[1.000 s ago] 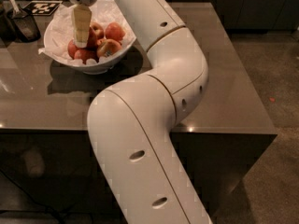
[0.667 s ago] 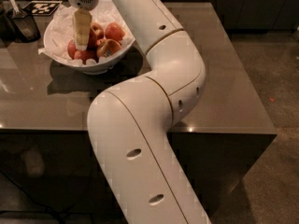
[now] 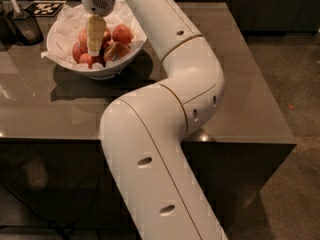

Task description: Pick apple from white bowl

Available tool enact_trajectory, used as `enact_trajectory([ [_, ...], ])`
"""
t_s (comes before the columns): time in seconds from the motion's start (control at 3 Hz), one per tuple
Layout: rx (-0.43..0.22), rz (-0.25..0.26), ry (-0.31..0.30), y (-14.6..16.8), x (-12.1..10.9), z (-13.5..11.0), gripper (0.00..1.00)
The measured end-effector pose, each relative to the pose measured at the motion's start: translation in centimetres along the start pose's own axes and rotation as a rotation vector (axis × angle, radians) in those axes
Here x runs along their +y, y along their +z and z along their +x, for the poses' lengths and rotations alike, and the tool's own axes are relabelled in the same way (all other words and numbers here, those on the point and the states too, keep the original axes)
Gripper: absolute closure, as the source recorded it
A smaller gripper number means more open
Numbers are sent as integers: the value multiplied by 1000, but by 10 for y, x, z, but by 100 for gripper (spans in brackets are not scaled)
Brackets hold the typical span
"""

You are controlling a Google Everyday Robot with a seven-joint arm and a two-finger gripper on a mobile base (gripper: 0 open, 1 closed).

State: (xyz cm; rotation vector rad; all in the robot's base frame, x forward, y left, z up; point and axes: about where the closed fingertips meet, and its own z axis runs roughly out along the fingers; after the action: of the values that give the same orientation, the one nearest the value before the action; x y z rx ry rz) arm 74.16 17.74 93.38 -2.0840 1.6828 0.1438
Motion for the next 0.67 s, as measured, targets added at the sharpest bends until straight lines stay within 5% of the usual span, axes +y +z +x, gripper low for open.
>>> enact_trajectory([
  [0.67, -7, -14, 21, 6, 1, 10, 9],
])
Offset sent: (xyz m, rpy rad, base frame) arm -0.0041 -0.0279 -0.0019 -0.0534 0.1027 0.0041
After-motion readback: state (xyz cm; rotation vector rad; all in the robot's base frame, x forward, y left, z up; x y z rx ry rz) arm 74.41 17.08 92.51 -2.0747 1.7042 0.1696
